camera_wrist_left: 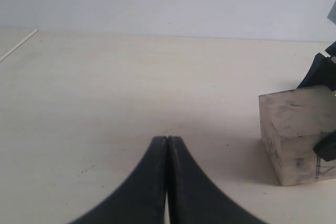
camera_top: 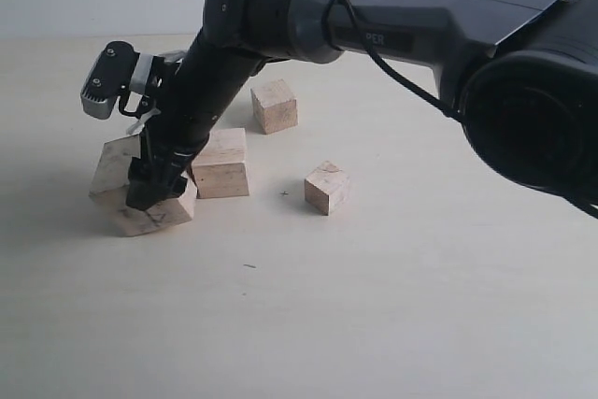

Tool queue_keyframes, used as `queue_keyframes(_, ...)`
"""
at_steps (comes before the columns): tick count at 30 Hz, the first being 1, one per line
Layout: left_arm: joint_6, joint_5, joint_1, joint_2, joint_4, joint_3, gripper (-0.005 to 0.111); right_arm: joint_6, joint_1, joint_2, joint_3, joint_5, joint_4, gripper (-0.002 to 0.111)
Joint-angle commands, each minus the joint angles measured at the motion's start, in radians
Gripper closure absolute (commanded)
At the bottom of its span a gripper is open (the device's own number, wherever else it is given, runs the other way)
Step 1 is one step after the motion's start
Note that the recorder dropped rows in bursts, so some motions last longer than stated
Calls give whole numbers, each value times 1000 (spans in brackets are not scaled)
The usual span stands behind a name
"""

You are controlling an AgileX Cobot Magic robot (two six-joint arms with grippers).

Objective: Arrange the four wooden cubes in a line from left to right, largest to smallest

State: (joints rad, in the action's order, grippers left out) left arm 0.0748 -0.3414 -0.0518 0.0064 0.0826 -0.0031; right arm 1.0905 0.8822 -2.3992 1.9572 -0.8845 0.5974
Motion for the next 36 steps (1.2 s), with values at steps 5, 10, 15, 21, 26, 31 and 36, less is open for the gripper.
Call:
queue_keyframes(5, -1, 13, 4, -6, 5, 3, 107, 9, 2, 20, 16, 1, -13, 27)
queue_keyframes(10, -1, 13, 4, -6, 5, 3, 107, 9, 2, 20, 14, -4, -42, 27)
queue_keyframes(15, -1, 13, 4, -6, 5, 3, 107, 4, 2, 20, 14, -4, -108, 27)
queue_keyframes(21, -1, 13, 4, -6, 5, 3, 107, -2, 2, 20, 14, -4, -127, 27)
queue_keyframes(26, -1, 13, 4, -6, 5, 3, 107, -44, 2, 21, 14, -8, -127, 27)
queue_keyframes(31, -1, 13, 4, -6, 5, 3, 107, -44, 2, 24, 14, -6, -127, 27)
queue_keyframes(36, -1, 13, 4, -6, 5, 3, 107, -44, 2, 53, 14, -6, -125, 20)
